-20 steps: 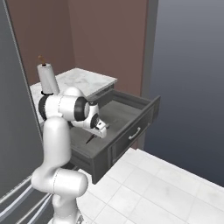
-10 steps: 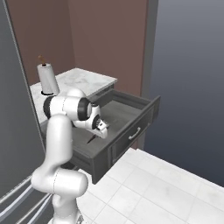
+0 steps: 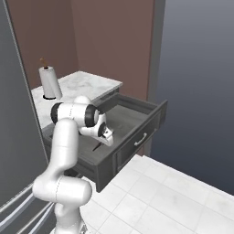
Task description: Organize the utensils by type. Pick up the wooden spoons from the counter and place them in the open cabinet. Then pick up the metallic utensils from the counter and place them in the open drawer.
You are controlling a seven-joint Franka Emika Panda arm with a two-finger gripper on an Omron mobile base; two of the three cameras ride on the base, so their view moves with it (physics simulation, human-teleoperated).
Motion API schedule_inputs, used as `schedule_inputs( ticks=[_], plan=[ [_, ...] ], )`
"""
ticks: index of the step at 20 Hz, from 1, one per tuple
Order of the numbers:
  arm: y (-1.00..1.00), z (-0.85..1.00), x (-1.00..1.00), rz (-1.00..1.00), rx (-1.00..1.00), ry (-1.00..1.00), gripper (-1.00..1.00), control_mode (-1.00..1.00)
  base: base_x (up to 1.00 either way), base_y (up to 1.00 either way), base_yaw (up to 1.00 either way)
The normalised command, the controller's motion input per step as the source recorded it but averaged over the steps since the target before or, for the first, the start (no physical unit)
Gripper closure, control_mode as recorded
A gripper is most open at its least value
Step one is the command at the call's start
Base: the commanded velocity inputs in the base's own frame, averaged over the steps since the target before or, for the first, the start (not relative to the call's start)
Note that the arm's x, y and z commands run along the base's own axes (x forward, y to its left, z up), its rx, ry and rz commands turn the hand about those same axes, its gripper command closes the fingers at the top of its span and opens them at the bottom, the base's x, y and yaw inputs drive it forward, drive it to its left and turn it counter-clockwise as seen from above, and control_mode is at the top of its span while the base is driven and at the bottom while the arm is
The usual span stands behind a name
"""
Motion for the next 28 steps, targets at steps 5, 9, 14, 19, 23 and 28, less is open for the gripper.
schedule_inputs(
  ticks=[5,9,14,19,23,28],
  plan=[
    [0.0,-0.21,0.17,-0.02,0.0,0.0,1.0,-1.0,0.0,0.0,0.0],
    [0.0,-0.23,0.17,-0.02,0.0,0.0,1.0,-1.0,0.0,0.0,0.0],
    [0.0,-0.21,0.17,-0.03,0.0,0.0,1.0,-1.0,0.0,0.0,0.0],
    [0.0,-0.21,0.15,-0.03,0.0,0.0,1.0,-1.0,0.0,0.0,0.0],
    [0.0,-0.27,0.12,-0.03,0.0,0.0,1.0,-1.0,0.0,0.0,0.0],
    [0.0,-0.23,0.09,-0.03,0.0,0.0,1.0,-1.0,0.0,0.0,0.0]
  ],
)
